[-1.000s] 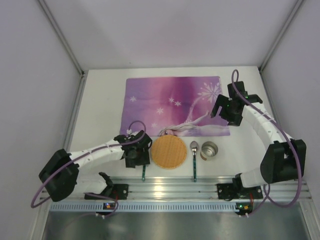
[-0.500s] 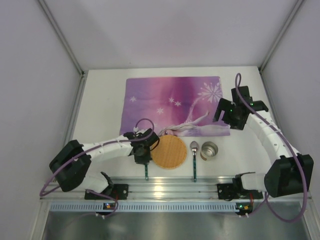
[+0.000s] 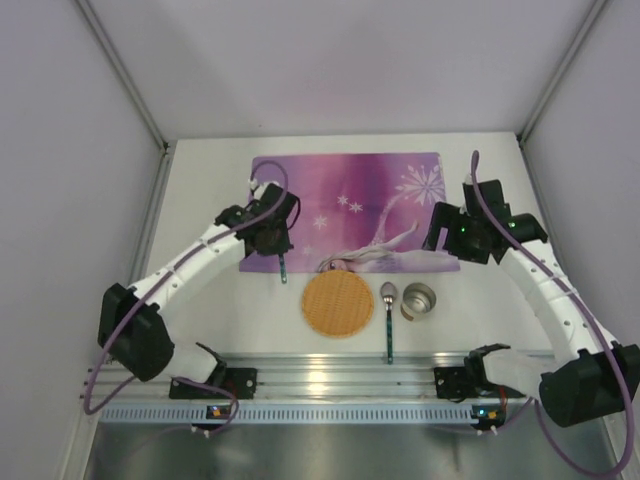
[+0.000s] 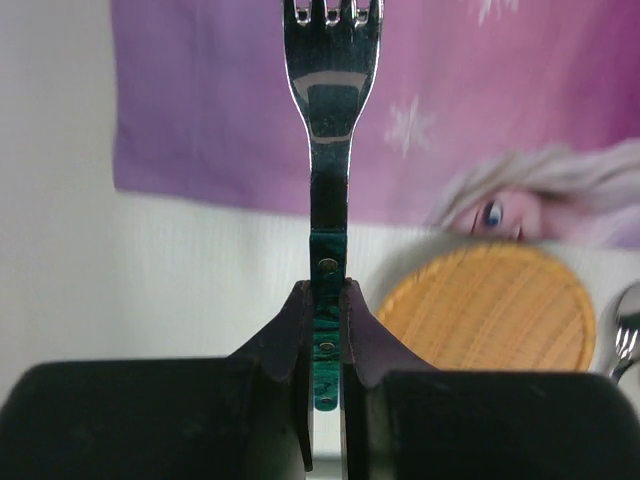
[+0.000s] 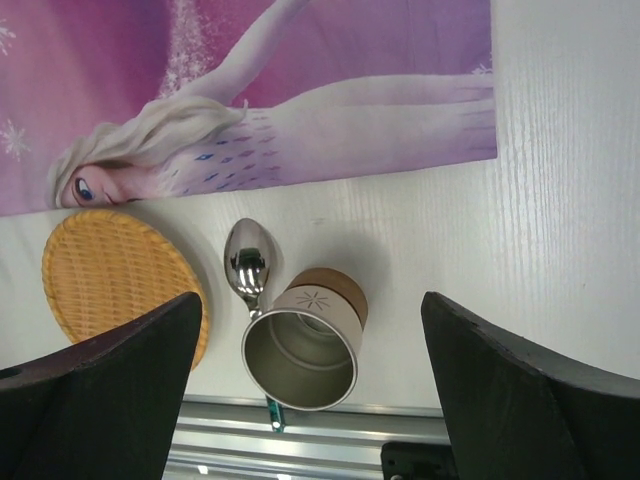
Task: Set the dinner table for one person
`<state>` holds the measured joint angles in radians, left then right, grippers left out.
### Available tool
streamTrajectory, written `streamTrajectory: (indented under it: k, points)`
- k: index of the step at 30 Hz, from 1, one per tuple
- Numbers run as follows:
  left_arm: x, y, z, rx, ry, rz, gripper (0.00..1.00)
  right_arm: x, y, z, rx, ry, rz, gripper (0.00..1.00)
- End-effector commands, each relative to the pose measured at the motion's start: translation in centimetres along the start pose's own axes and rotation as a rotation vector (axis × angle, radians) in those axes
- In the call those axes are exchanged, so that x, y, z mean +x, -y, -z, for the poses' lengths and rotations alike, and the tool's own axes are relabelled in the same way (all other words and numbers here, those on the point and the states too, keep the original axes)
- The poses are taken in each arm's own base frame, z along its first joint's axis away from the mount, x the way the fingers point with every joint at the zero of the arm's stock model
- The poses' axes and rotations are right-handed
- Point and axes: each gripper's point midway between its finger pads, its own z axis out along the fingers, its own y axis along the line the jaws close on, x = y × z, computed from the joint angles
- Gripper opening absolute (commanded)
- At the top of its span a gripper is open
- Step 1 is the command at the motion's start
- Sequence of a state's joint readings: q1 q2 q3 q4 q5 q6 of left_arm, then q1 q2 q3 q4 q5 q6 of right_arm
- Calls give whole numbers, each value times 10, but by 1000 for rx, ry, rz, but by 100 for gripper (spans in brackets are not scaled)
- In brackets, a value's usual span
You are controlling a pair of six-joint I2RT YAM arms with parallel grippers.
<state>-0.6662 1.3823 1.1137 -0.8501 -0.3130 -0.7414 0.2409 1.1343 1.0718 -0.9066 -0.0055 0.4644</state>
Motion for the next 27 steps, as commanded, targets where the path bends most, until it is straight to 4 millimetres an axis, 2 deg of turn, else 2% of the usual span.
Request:
streamTrajectory:
  k: [1,2,3,4,5,6,7,8,9,10,11,14,20,21,24,27]
  points:
    - [-57,0,-28,24,47,-112,0,2,-5,10,-19,4,21,92]
    - [-84,-5,-34,27,69,-74,0,3,-7,13,-26,-7,23,92]
    - [-95,-7,-44,27,64,-90,0,4,-9,15,-35,-16,29,92]
    - [-99,-5,-69,21,35,-102,0,6,-12,17,-48,-23,32,93]
    - [-122,1,-73,55,58,-94,0,6,-14,20,-58,-21,44,93]
    - [-129,4,-82,66,55,-111,0,6,-17,23,-73,-15,52,93]
    - [-128,4,-106,55,18,-146,0,7,-20,24,-93,-20,57,94]
    - [-147,14,-108,85,42,-152,0,6,-21,27,-98,-22,61,93]
    - [-151,17,-115,90,38,-174,0,7,-22,28,-97,-25,61,94]
    - [-148,17,-134,79,6,-180,0,7,-21,28,-94,-27,58,94]
    - [-159,22,-135,92,23,-179,0,7,-21,29,-92,-30,51,94]
    - [-160,22,-154,95,9,-187,0,10,-19,25,-72,-54,44,94]
    - [-140,1,-178,58,-57,-155,0,13,-16,15,-40,-83,47,94]
    - [-138,-1,-179,54,-65,-143,25,13,-17,14,-43,-85,53,94]
    - [-132,-7,-178,48,-73,-125,63,13,-29,13,-90,-81,81,94]
    - [-132,-7,-170,57,-67,-95,73,23,-43,4,-129,-110,93,94]
